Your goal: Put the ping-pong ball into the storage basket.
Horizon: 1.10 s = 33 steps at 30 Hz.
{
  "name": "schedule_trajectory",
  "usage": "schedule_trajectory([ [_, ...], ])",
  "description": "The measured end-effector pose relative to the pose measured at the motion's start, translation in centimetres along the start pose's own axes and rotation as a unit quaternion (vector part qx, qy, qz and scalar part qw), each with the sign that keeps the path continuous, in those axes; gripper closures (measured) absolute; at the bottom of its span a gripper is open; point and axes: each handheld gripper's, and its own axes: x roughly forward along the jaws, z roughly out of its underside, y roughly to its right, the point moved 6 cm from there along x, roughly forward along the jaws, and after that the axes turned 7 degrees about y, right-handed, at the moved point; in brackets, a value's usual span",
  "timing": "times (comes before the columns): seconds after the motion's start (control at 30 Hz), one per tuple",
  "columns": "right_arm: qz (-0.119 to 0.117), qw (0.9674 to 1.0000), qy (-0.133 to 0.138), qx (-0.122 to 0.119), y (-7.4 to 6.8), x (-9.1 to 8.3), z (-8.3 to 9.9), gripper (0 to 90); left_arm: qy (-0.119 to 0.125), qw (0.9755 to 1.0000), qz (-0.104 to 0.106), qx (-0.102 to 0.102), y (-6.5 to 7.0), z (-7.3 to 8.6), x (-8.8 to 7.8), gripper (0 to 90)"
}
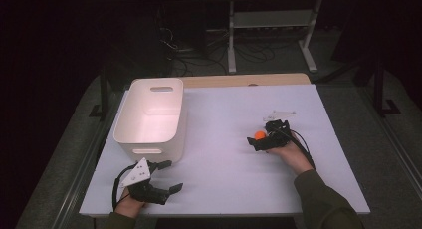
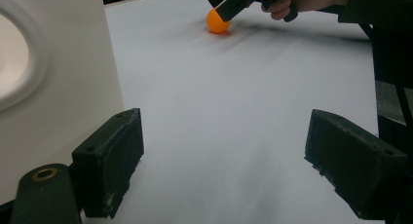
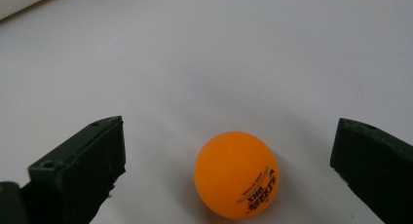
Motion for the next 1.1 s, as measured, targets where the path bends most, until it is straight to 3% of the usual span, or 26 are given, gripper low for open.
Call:
schedule_trajectory([
  [0.77,-0.008,0.9993,-0.037,0.001,0.0,0.8,1.1,0.0,0.0,1.0,0.0,0.001,0.0,0.0,0.0,14.0],
  [1.1,-0.002,0.9992,-0.041,0.004,0.2,1.0,1.2,0.0,0.0,1.0,0.0,0.001,0.0,0.0,0.0,14.0],
])
